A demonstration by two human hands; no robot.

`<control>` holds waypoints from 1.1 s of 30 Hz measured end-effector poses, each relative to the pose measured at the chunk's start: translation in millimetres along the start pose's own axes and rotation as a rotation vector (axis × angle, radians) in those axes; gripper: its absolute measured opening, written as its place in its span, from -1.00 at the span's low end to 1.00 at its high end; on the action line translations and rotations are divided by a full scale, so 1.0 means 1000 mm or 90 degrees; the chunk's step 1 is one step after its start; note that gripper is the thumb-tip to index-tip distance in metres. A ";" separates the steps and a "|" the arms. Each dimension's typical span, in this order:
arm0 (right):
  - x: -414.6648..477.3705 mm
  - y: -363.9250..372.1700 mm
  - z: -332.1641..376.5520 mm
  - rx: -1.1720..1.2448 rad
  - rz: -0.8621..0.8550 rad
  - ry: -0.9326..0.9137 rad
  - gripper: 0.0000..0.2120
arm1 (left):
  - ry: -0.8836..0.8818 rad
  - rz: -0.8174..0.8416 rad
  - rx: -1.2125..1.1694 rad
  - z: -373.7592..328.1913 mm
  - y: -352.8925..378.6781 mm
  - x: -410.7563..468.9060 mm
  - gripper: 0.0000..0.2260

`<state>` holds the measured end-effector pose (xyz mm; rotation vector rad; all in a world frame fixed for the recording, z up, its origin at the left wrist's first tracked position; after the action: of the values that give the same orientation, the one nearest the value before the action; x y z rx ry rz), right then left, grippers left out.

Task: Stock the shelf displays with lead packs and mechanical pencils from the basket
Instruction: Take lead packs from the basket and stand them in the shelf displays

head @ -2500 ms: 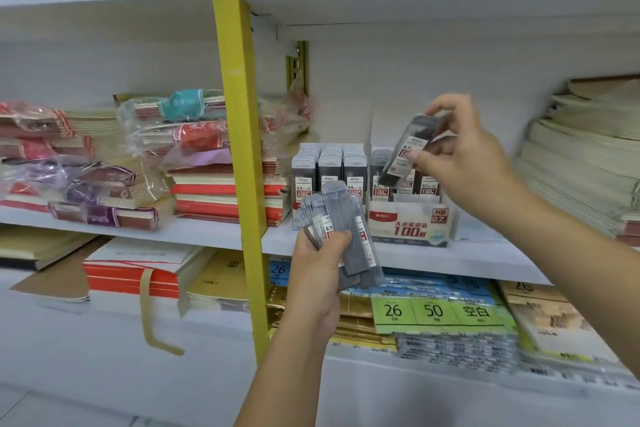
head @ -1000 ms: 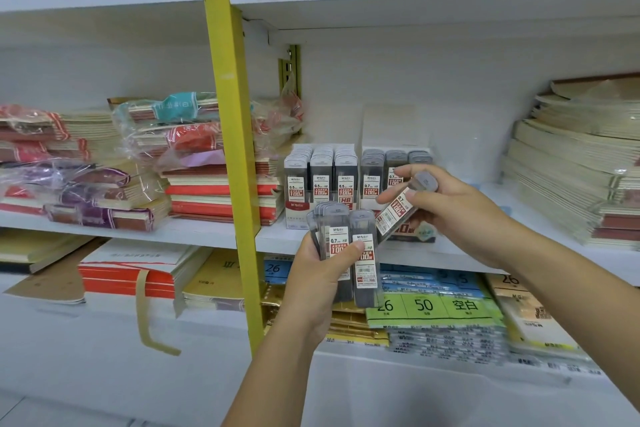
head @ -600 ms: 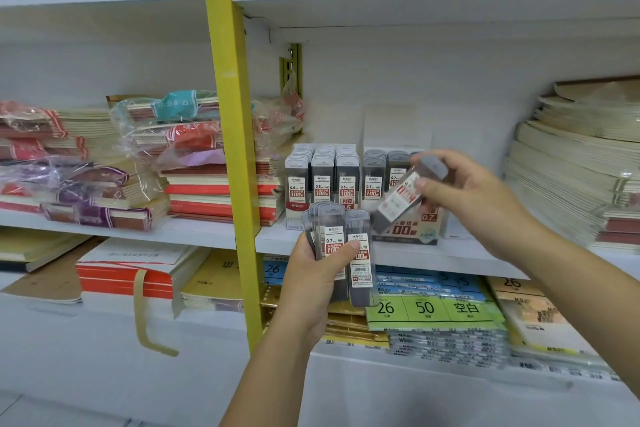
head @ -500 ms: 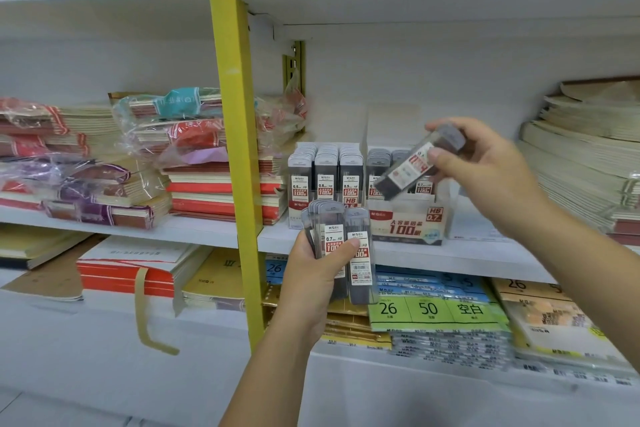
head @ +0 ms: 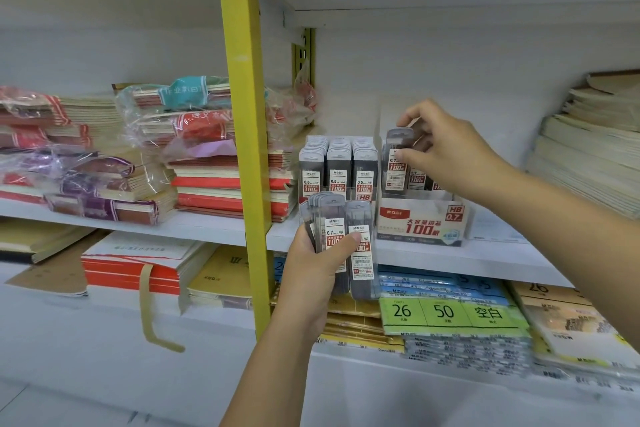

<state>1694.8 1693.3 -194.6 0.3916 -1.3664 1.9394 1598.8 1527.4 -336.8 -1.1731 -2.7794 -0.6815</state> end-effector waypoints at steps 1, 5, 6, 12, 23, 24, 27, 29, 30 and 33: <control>0.000 0.001 -0.001 0.001 -0.005 0.002 -0.69 | 0.000 0.000 0.003 0.000 0.000 0.000 -0.72; -0.003 0.008 -0.005 -0.106 0.001 -0.019 -0.79 | 0.000 0.000 0.004 0.000 0.001 -0.001 -0.71; -0.005 0.010 -0.006 -0.126 0.013 -0.005 -0.81 | 0.000 0.000 0.006 -0.001 0.001 -0.002 -0.71; -0.045 0.007 0.003 -0.052 -0.045 -0.013 -0.76 | 0.005 0.016 0.008 -0.006 0.008 -0.007 -0.71; -0.084 0.006 0.004 0.357 0.062 0.186 -0.87 | -0.028 0.069 0.052 -0.007 0.023 -0.022 -0.74; -0.083 0.004 0.002 0.363 0.057 0.188 -0.88 | -0.031 0.066 0.056 -0.007 0.024 -0.022 -0.73; -0.084 0.002 -0.002 0.355 0.066 0.189 -0.87 | -0.037 0.062 0.071 -0.005 0.026 -0.022 -0.70; -0.082 -0.001 -0.003 0.354 0.044 0.176 -0.87 | -0.038 0.056 0.065 -0.003 0.028 -0.021 -0.69; -0.079 -0.006 -0.003 0.361 0.011 0.164 -0.86 | -0.035 0.054 0.068 -0.003 0.028 -0.020 -0.69; -0.061 -0.030 -0.006 0.354 -0.144 0.105 -0.81 | -0.026 0.043 0.113 -0.001 0.028 -0.017 -0.75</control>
<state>1759.0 1680.5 -213.9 0.6014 -0.6299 2.0819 1629.8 1532.6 -328.9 -1.2523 -2.7499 -0.4001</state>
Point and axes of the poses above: each hand's wrist, its own x-axis towards the middle knuckle, its own y-axis out of the palm, z = x × y, the point moved 1 cm from there along x, towards the middle knuckle, and after that the axes turned 2 degrees about y, right-handed, at the moved point
